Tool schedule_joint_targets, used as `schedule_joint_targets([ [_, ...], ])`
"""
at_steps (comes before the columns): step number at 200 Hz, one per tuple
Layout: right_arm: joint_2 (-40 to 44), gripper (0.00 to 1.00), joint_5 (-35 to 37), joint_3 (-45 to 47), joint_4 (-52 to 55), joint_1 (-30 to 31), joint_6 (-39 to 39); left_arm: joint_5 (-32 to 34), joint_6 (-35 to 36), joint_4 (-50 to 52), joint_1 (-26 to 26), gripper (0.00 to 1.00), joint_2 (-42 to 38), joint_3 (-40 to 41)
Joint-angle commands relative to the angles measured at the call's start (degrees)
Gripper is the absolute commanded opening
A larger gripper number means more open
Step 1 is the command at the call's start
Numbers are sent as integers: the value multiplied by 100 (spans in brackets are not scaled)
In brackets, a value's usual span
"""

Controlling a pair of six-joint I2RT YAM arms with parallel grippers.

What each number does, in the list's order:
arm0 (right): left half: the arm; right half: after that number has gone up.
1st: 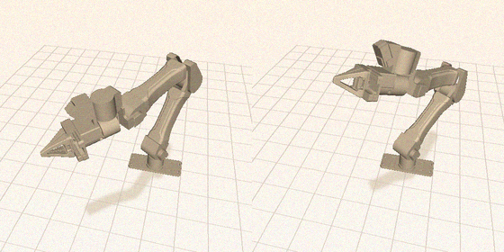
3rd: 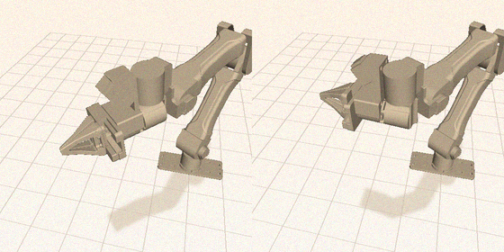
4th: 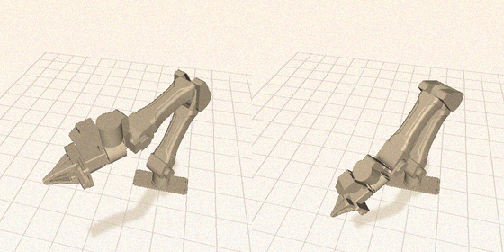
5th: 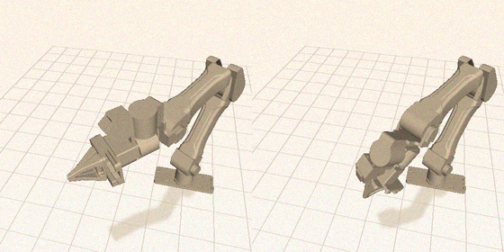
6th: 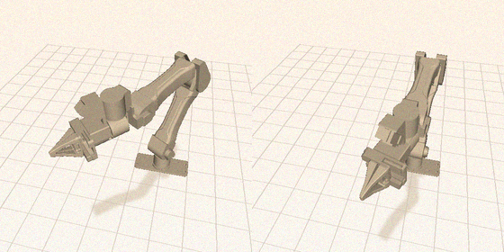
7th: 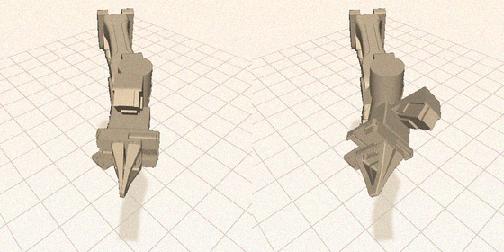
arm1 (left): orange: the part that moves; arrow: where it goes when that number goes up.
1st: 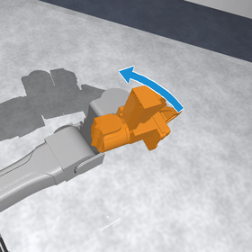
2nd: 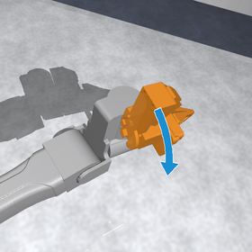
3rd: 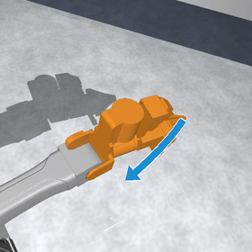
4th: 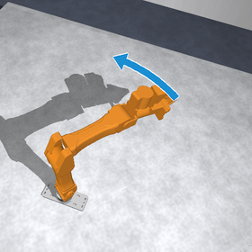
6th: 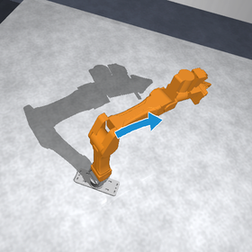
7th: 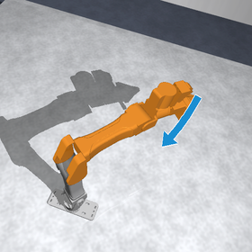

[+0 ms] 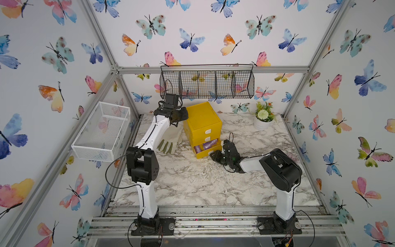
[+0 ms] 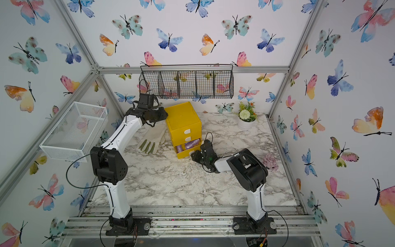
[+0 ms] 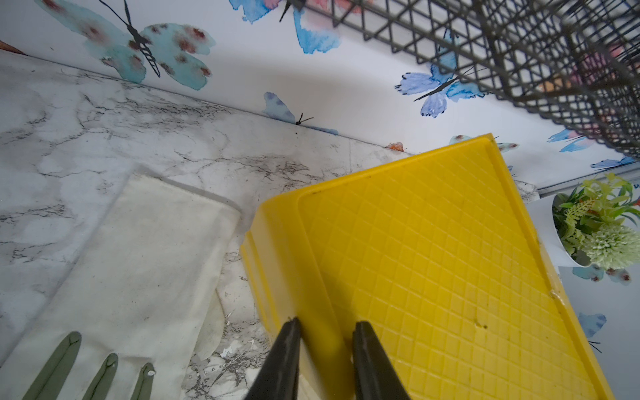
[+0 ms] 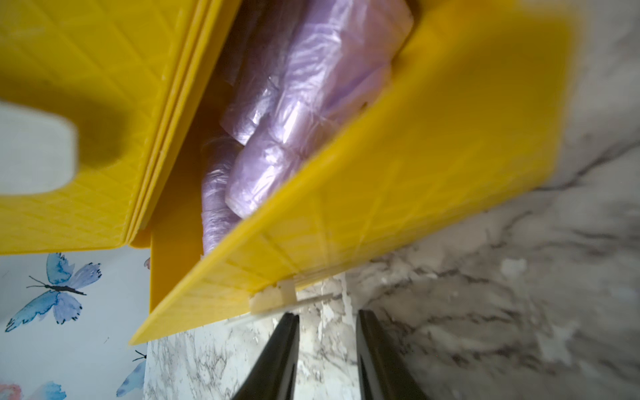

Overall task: Sort the rolls of trash bags by color and place them into the drawer
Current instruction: Close the drawer in the storage box.

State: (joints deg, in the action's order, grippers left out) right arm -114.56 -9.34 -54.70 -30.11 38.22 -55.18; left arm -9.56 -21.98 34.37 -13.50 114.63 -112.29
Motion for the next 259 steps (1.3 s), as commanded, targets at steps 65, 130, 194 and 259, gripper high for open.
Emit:
schedule_joint_targets([
  [65, -722, 34, 116, -1131, -42, -91, -221, -430, 132, 466, -136, 28, 305, 225],
  [130, -544, 37, 85, -1040, -30, -117, -150, -413, 167, 510, -131, 33, 236, 163],
  [194, 1649, 49, -173, -36, 1234, -121, 1081, 157, 286, 540, -127, 68, -519, 31],
  [259, 4102, 58, 1338, 139, 3583, -117, 2664, 560, 575, -1235, -119, 98, -3117, 2155],
])
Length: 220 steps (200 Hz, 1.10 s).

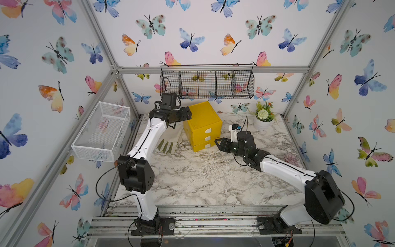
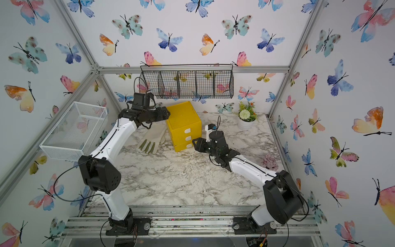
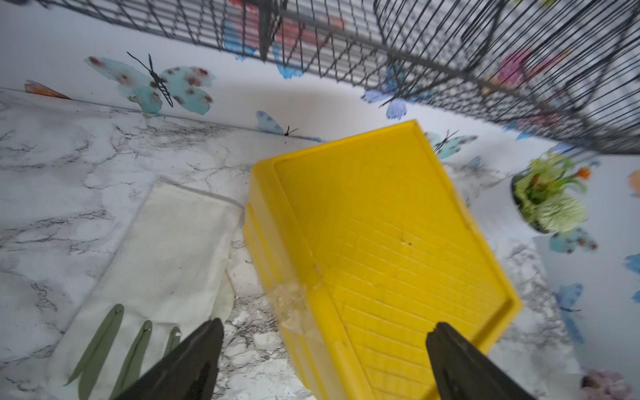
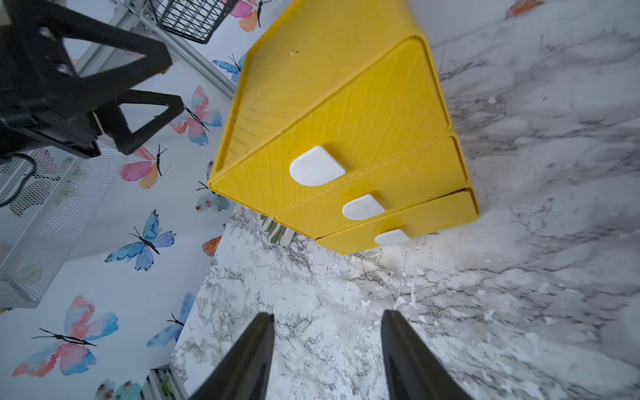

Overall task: Sort the rolls of trash bags by color and place them into the drawer
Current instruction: Close the drawer in the storage box, then reset both arms

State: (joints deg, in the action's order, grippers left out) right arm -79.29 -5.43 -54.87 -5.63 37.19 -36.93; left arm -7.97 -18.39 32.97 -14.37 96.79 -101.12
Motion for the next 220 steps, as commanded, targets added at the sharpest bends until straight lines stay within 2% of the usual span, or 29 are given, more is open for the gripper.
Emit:
schedule_joint_targets([
  [1, 613, 59, 995, 159, 1157, -17, 860, 427, 215, -1146, -31, 98, -1402, 1110],
  [24, 1626, 62, 2363, 668, 1065, -34, 1370, 1109, 170, -2134, -4, 99, -2617, 2666],
  [42, 2423, 68, 3382, 1367, 308, -70, 2114, 1553, 266, -3014, 12, 99, -3350, 3948],
  [60, 2990, 77, 4368, 2115, -664, -159, 2743, 1887, 445, -3873, 20, 98, -3782, 5077],
  [81, 3142, 82, 4933, 2735, -1441, -469, 3130, 2362, 287, -4622, 57, 98, -3955, 6054],
  [104, 2804, 83, 4839, 3135, -1862, -1183, 2919, 2663, 571, -5552, 75, 99, -3873, 6826],
  [144, 1731, 83, 4283, 4127, -3996, -2479, 2550, 2880, 1030, -6925, 136, 98, -4010, 7850],
  [158, 1310, 83, 4174, 4498, -4795, -2861, 2326, 3164, 1098, -7233, 149, 98, -4147, 8158],
  [165, 1117, 83, 3889, 4670, -5170, -3028, 2191, 3332, 1101, -7313, 177, 98, -4227, 8295],
  [193, 445, 84, 3662, 5120, -6540, -3187, 2325, 3063, 1187, -7915, 447, 98, -4432, 8850],
  [220, -84, 85, 3480, 5044, -6976, -3257, 2399, 2842, 1114, -8424, 646, 100, -4114, 9109],
])
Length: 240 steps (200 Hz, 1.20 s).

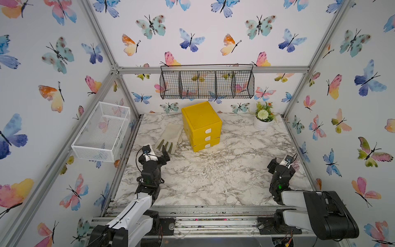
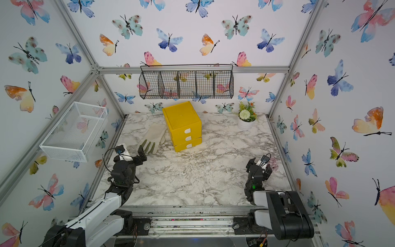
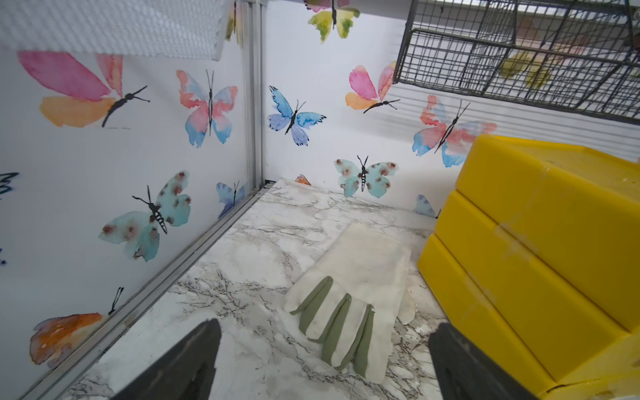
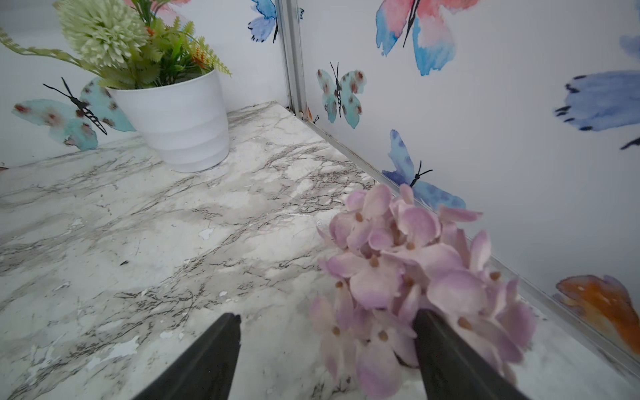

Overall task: Sort the rolls of trash bags by color and place them into the drawer
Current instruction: Reset both arms

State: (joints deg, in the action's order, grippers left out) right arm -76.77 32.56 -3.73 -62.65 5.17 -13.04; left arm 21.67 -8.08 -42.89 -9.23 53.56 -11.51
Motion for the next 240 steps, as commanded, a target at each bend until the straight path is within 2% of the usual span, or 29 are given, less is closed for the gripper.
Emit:
schedule_joint_targets([
  [1, -359, 85, -324, -77, -1301, -57, 24, -120, 94, -840, 132, 100, 226, 153],
  [12, -478, 85, -467, -174, -1336, -60, 143, 40, 171, -834, 132, 98, 341, 198],
  [32, -421, 86, -795, -473, -647, -82, 200, 345, 277, -1260, 141, 99, 321, 573],
  [60, -733, 86, -1300, -837, -394, -104, 491, 53, 529, -1867, 252, 98, 658, 766],
  [73, -826, 86, -1442, -1036, -147, -104, 549, -159, 535, -1753, 306, 97, 930, 633],
  [97, -1055, 85, -1906, -1333, 143, -99, 767, -367, 592, -2748, 324, 99, 1690, 878],
  [113, -1210, 84, -2097, -1109, -272, -104, 852, -412, 590, -3094, 332, 100, 2146, 861],
  [131, -1485, 82, -2136, -850, -1318, -104, 952, -467, 623, -3076, 340, 100, 2545, 647],
  [151, -1254, 82, -2094, -1034, -503, -104, 904, -610, 662, -2399, 349, 99, 2591, 286],
  [158, -1283, 82, -2080, -1015, -570, -104, 912, -485, 620, -2240, 352, 99, 2669, 142],
  [161, -1318, 84, -2078, -1002, -701, -104, 931, -391, 594, -2168, 357, 99, 2717, 81],
  [164, -1351, 89, -2092, -985, -791, -104, 934, -394, 578, -2138, 365, 98, 2736, 41],
  [166, -1374, 96, -2095, -977, -851, -104, 941, -427, 568, -2141, 384, 98, 2736, 41],
  [169, -1399, 98, -2095, -963, -933, -103, 948, -474, 556, -2139, 412, 98, 2724, 57],
  [240, -1305, 98, -2139, -994, -706, -104, 961, -444, 484, -2065, 450, 98, 2686, 52],
])
